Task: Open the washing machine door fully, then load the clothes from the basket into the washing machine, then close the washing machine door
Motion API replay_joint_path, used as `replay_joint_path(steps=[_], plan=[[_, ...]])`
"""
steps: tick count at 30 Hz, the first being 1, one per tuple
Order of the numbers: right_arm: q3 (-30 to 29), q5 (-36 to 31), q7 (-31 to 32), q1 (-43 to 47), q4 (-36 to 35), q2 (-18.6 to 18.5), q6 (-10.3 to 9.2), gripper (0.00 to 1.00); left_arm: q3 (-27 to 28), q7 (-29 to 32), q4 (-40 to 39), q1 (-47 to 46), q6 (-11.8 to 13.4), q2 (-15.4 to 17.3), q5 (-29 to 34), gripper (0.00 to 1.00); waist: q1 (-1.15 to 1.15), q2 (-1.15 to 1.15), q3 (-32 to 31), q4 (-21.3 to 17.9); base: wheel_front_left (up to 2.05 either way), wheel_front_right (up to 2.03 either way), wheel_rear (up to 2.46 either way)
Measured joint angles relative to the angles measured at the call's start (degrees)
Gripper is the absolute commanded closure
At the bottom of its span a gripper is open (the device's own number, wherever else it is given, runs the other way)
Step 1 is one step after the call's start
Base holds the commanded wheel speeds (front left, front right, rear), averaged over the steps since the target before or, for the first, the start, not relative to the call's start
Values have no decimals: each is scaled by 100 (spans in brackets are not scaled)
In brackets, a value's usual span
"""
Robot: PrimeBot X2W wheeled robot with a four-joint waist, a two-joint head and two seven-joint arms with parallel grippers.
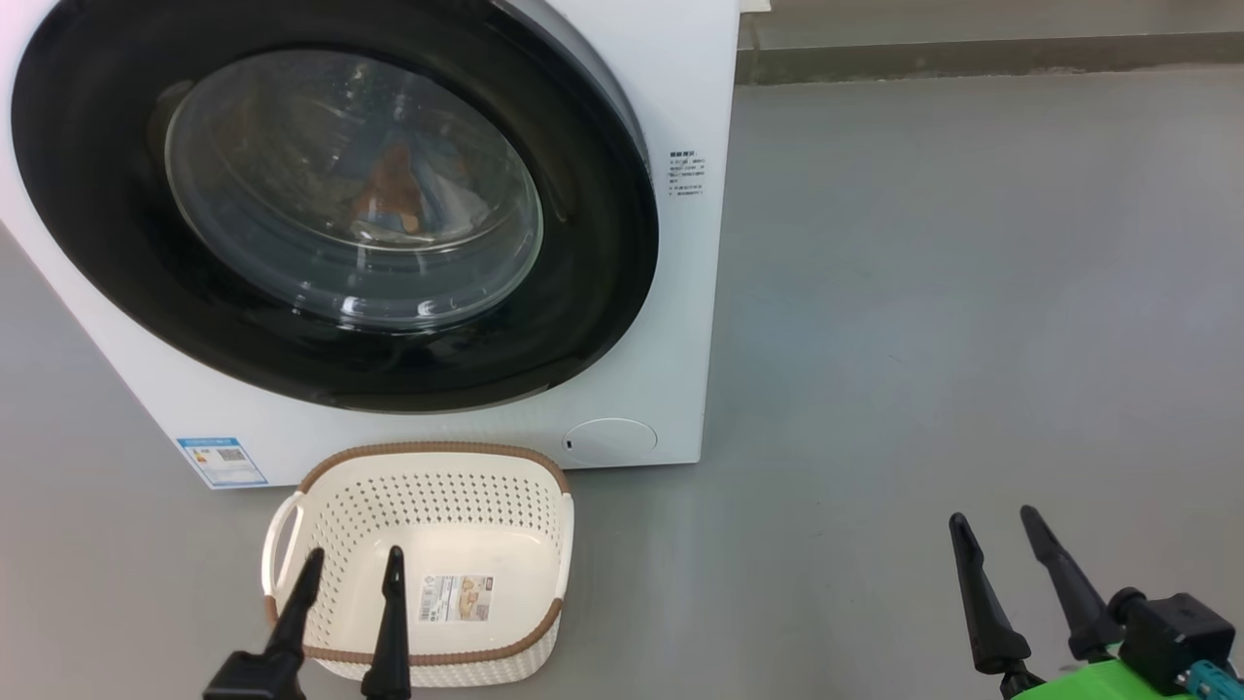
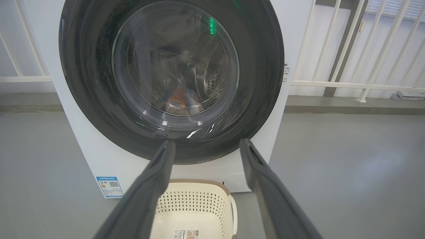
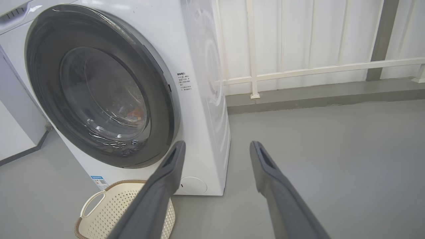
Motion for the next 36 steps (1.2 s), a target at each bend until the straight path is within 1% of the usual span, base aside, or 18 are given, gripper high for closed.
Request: replay_joint_path(steps=[1,5,8,12,17,18,23,28,36], plan=[[10,1,-2,1,45,1,0,100,-3,1,30,2,0,-10,0,100,0,0,-1,-1,0,0,0],[43,1,-1,34,390,36,0,100,-37,1,280,112,-1,-80,0,100,0,0,-1,-1,0,0,0],[47,66,1,95,491,52,0,100,-37,7,371,209,-8,-118,-98,100,1,0,2,-8,0,0,0],[47,358,43,100,520,51,0,100,-12,77,381,209,-18,-137,-348,100,13,0,-5,-24,0,0,0],[47,684,93,97,582,48,0,100,35,145,408,208,-69,-142,-657,100,2,0,9,-42,0,0,0],[46,740,94,96,593,47,0,100,48,147,417,207,-103,-142,-731,100,2,0,12,-46,0,0,0],[46,1071,149,89,649,45,0,100,122,203,458,197,-118,-144,-1035,100,1,0,18,-62,0,0,0],[44,1388,201,69,691,41,0,100,193,265,489,187,-211,-146,-1329,100,1,0,24,-80,0,0,0],[37,1866,274,-44,771,31,0,100,298,377,535,130,-267,-156,-1848,100,1,0,33,-107,0,0,0]])
